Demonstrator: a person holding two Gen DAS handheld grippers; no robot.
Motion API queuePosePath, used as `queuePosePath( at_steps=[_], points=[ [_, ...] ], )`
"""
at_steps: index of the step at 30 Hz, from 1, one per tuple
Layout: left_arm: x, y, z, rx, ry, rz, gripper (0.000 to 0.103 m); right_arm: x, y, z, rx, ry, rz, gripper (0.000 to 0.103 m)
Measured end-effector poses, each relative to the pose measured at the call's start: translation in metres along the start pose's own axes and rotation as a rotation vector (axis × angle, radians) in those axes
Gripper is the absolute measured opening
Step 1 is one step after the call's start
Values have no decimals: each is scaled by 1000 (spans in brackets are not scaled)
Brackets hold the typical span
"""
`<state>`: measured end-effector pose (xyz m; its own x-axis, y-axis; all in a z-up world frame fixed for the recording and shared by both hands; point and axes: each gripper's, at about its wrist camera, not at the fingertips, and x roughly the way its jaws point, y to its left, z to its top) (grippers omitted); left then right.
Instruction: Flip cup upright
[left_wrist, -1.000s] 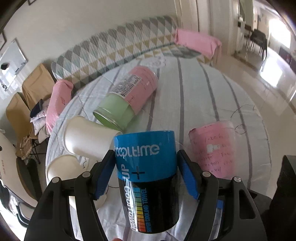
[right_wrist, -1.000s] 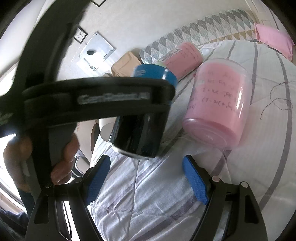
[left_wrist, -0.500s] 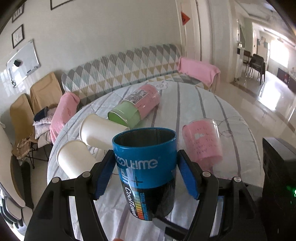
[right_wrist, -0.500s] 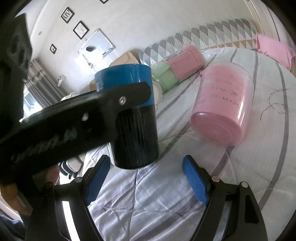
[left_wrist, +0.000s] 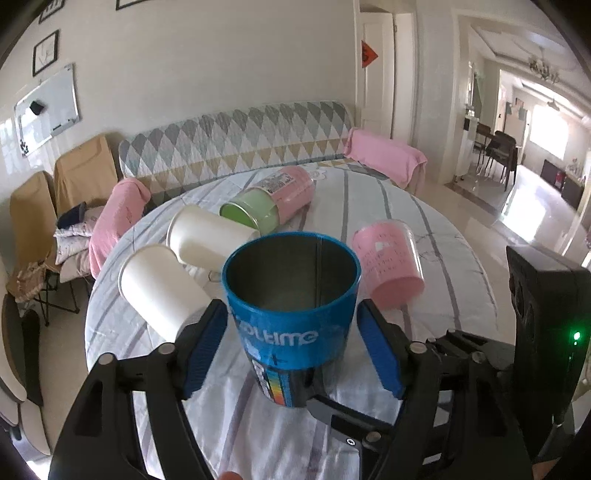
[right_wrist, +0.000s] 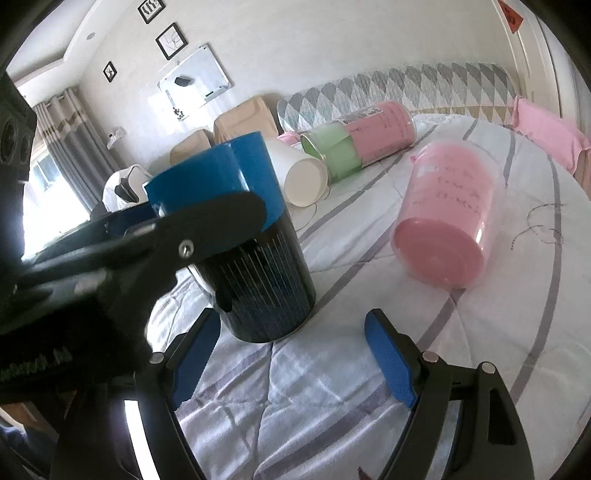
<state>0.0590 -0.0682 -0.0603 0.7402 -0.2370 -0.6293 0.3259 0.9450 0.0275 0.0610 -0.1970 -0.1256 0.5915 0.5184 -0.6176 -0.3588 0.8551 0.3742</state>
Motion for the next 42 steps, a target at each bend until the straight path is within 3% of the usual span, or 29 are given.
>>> queuePosePath(
  at_steps=[3, 11, 16, 20, 26, 31, 42],
  points=[
    [-6, 2, -4, -15, -8, -15, 89, -4, 8, -1, -31, 8, -32, 82],
    [-40, 7, -15, -40, -59, -9, 90, -33, 34, -2, -101, -3, -135, 82],
    [-68, 17, -17, -76, -92, 84, 91, -54, 47, -1, -105, -23, -209, 82],
    [-93, 23, -13, -111, -123, 145, 103, -77, 57, 4, -102, -68, -288, 82],
    [-119, 25, -5, -137, -152, 214, 103, -110, 73, 18, -118, -137, -409, 82],
    [-127, 30, -2, -176, -143, 192, 103, -123, 88, 29, -180, -154, -494, 82],
    [-140, 30, 7, -189, -170, 231, 103, -134, 95, 42, -221, -193, -647, 82]
  ],
)
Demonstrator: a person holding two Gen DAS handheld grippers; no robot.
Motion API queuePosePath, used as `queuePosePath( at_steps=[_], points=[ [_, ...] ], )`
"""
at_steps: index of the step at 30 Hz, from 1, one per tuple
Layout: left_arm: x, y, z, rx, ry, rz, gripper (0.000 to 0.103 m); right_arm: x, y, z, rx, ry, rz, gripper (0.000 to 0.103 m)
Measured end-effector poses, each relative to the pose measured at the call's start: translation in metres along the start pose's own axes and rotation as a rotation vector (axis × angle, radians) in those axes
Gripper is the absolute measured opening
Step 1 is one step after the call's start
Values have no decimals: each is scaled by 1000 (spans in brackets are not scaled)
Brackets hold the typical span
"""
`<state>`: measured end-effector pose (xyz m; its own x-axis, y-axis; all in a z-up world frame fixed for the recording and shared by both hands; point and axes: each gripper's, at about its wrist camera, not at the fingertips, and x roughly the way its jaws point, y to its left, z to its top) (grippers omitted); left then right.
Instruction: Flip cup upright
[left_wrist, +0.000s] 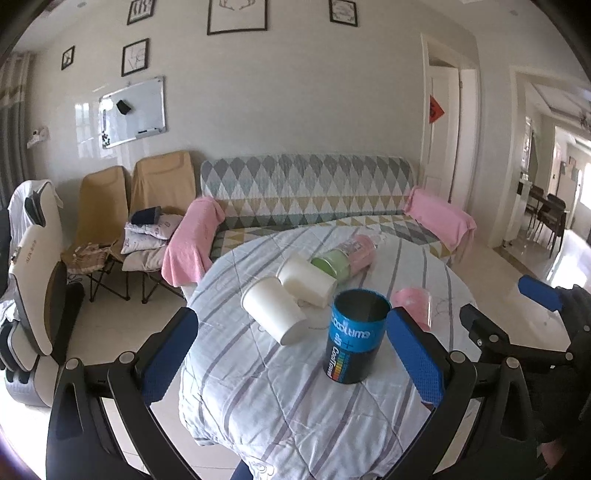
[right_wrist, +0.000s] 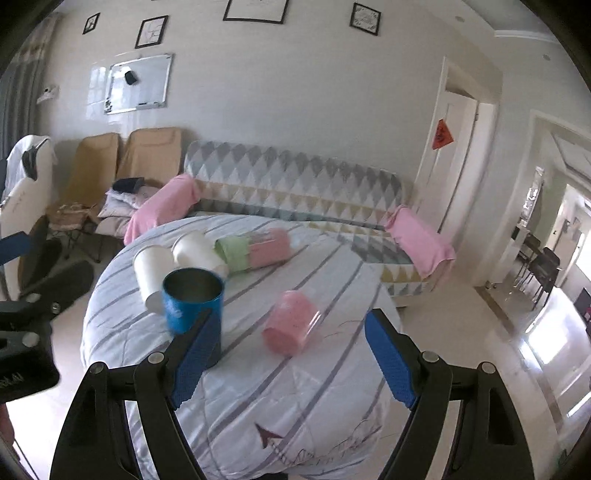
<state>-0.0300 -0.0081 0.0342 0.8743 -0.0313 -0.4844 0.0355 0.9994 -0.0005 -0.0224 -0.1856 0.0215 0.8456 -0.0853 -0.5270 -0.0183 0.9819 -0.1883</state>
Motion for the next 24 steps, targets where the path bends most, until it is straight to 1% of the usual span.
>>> queuePosePath(
  at_steps=[6, 12, 15, 24],
  points=[
    [-1, -1, 5, 0, -27, 7, 103, -2, -11, 5, 27, -30, -3, 82],
    [-2, -7, 7, 26, -61, 25, 103, -4, -15, 6, 46, -101, 28, 82],
    [-3, -10, 7, 42, -75, 29, 103, -4, -15, 6, 55, -119, 44, 82],
    [-5, -13, 8, 52, -93, 40, 103, 1, -16, 6, 65, -122, 70, 82]
  ],
)
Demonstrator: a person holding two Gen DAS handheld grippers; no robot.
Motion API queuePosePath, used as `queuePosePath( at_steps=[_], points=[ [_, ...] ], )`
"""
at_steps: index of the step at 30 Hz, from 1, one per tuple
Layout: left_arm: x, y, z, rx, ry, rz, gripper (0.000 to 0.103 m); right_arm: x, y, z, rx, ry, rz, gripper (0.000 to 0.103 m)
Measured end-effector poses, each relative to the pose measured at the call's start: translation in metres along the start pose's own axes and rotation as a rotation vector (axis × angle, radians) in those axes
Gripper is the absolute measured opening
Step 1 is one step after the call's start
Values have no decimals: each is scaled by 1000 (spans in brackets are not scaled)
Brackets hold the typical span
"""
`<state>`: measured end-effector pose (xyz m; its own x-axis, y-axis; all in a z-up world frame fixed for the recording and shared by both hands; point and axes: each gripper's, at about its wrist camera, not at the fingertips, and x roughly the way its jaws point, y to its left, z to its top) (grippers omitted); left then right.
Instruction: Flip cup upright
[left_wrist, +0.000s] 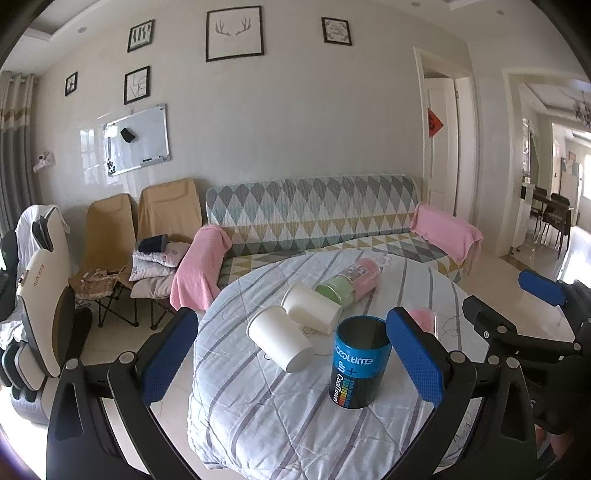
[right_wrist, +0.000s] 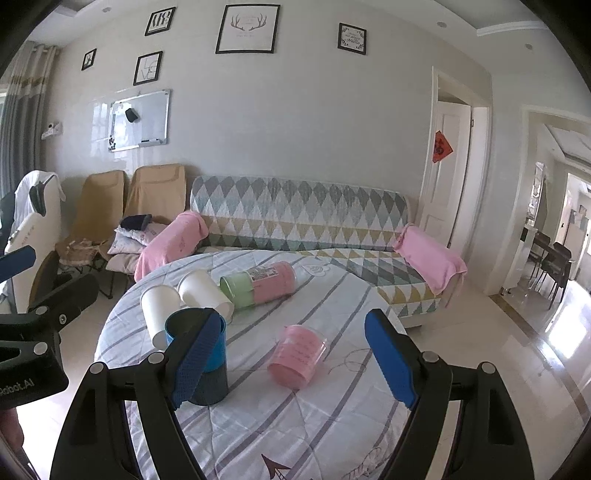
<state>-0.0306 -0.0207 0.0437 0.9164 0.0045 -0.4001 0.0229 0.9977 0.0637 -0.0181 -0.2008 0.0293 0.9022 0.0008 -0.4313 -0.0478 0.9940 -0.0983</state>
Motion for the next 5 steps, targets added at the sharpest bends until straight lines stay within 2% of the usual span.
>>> queuePosePath(
  at_steps=[5],
  points=[
    [1, 0, 0, -4, 3, 2, 103, 5, -2, -2, 11, 12, 16, 82]
  ],
)
